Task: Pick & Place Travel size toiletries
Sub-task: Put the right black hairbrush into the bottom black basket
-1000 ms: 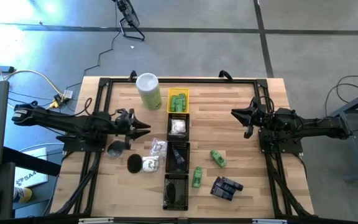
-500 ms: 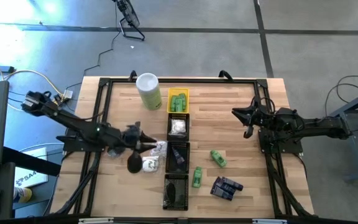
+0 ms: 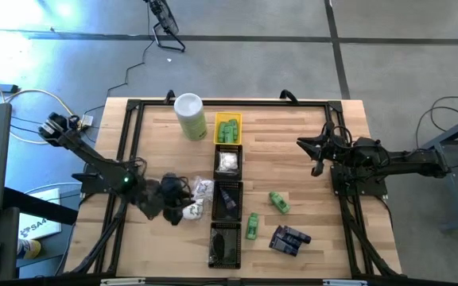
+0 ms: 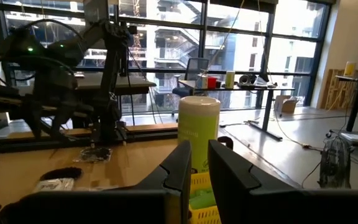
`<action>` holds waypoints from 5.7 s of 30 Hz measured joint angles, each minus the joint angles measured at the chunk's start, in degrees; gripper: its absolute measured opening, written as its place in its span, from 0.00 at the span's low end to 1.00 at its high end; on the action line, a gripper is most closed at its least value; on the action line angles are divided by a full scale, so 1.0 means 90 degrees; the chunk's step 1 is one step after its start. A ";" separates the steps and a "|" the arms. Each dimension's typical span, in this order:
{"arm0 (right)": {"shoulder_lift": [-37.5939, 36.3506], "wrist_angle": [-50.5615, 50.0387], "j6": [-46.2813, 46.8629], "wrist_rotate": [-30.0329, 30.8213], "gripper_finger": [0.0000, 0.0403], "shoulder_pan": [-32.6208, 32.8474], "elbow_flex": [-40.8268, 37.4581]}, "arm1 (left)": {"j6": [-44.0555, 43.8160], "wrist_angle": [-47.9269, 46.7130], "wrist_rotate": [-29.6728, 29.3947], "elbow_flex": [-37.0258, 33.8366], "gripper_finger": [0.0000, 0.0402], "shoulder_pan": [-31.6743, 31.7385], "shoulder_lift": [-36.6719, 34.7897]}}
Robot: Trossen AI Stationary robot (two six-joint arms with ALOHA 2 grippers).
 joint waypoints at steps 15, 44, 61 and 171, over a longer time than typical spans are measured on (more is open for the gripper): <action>0.0001 0.0064 -0.0382 0.0000 0.11 0.0000 0.0000 | -0.1963 -0.3226 0.0708 0.2362 0.27 -0.0370 0.2271; 0.0000 0.0064 -0.0571 0.0335 0.11 -0.0001 0.0000 | -0.3944 -0.6151 0.2192 0.4679 0.27 -0.1225 0.5895; -0.0001 0.0062 -0.0645 0.0334 0.11 -0.0002 0.0000 | -0.3913 -0.6605 0.1914 0.4987 0.27 -0.1201 0.5890; -0.0001 0.0054 -0.0663 0.0331 0.11 0.0000 0.0000 | -0.4003 -0.7273 0.0086 0.4883 0.00 -0.1203 0.3367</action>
